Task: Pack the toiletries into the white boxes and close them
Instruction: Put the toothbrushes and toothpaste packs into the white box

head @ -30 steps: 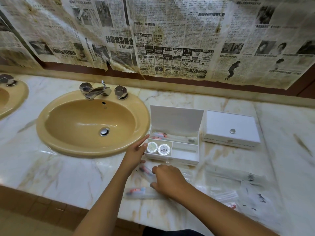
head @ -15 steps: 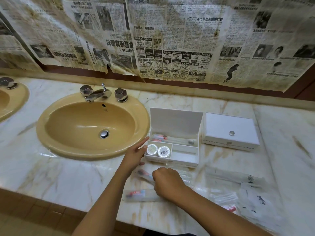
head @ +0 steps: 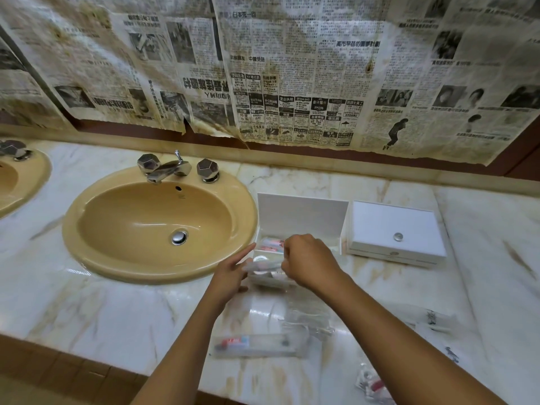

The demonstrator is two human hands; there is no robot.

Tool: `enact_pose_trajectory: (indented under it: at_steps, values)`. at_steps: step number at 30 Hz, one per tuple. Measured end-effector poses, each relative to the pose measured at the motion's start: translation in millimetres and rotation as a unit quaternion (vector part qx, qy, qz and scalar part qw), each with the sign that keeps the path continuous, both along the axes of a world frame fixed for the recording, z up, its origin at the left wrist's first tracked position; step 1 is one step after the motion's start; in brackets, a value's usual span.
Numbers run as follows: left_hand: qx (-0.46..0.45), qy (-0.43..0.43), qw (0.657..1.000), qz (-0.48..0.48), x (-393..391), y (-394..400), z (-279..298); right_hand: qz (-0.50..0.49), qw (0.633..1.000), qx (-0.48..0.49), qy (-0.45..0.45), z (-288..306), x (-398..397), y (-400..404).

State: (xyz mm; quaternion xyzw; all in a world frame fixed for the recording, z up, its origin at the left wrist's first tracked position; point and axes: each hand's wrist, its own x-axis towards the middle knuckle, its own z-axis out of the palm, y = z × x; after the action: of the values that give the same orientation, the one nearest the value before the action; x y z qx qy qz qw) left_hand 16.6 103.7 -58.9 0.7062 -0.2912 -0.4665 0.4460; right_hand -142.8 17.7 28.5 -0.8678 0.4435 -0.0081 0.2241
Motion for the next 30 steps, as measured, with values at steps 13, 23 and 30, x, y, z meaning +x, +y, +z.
enact_pose_trajectory:
  at_steps: [13,23,30]
  values:
    - [0.003,-0.008,1.0,0.0,0,0,-3,-0.042,0.995,-0.07,-0.054,-41,12,-33]
    - [0.001,-0.007,1.0,-0.002,2,1,-5,-0.085,0.996,0.006,0.002,-47,18,-40]
    - [-0.001,-0.006,1.0,-0.008,1,1,-2,-0.085,0.995,0.04,0.037,-51,13,-41]
